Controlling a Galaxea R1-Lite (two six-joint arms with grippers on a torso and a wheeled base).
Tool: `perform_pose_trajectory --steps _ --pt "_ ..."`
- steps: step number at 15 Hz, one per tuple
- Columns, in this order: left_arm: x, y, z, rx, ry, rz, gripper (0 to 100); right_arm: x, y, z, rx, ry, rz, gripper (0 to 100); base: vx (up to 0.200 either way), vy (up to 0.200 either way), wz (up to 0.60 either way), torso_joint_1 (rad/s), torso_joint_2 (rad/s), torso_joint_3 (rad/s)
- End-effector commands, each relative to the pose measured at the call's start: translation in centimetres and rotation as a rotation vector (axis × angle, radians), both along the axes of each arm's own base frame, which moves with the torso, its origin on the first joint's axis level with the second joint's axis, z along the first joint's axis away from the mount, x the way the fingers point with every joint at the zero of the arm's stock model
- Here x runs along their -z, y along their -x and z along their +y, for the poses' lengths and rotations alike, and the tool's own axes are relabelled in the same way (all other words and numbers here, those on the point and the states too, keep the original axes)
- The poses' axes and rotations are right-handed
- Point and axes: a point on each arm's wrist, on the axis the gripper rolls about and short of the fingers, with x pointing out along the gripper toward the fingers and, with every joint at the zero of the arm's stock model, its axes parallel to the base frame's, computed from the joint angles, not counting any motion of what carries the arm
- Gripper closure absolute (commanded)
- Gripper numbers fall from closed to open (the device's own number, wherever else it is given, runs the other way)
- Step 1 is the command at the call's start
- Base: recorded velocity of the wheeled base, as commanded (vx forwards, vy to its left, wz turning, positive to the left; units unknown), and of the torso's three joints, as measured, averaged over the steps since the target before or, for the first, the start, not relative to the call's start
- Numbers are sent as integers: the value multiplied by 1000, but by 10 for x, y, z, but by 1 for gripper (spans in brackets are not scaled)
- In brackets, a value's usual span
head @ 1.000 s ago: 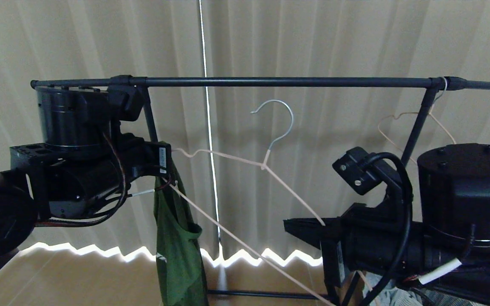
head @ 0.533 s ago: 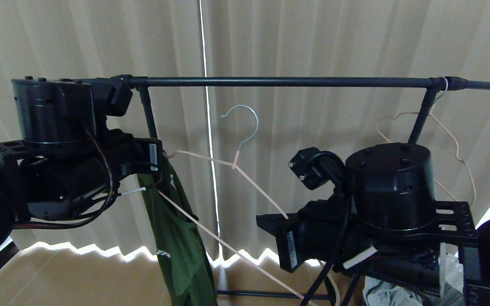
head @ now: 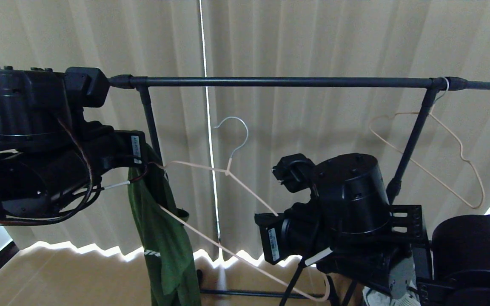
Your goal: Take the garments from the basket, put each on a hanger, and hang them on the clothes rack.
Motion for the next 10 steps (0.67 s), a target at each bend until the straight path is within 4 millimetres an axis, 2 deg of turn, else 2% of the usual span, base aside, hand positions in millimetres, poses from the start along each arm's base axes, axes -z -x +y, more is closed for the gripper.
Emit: perform_pose_trajectory --steps 1,5,8,10 --pt "0 4 4 -6 -17 0 100 -3 -3 -4 28 -3 -12 100 0 0 0 0 0 0" --pt "6 17 9 9 -62 13 100 -9 -12 -7 82 -11 -40 100 0 0 0 0 0 0" --pt "5 18 8 14 -65 10 100 -13 -17 -3 89 -24 -50 100 0 0 0 0 0 0" --pt "5 23 3 43 -72 16 100 -15 -24 0 102 -34 -60 100 0 0 0 0 0 0"
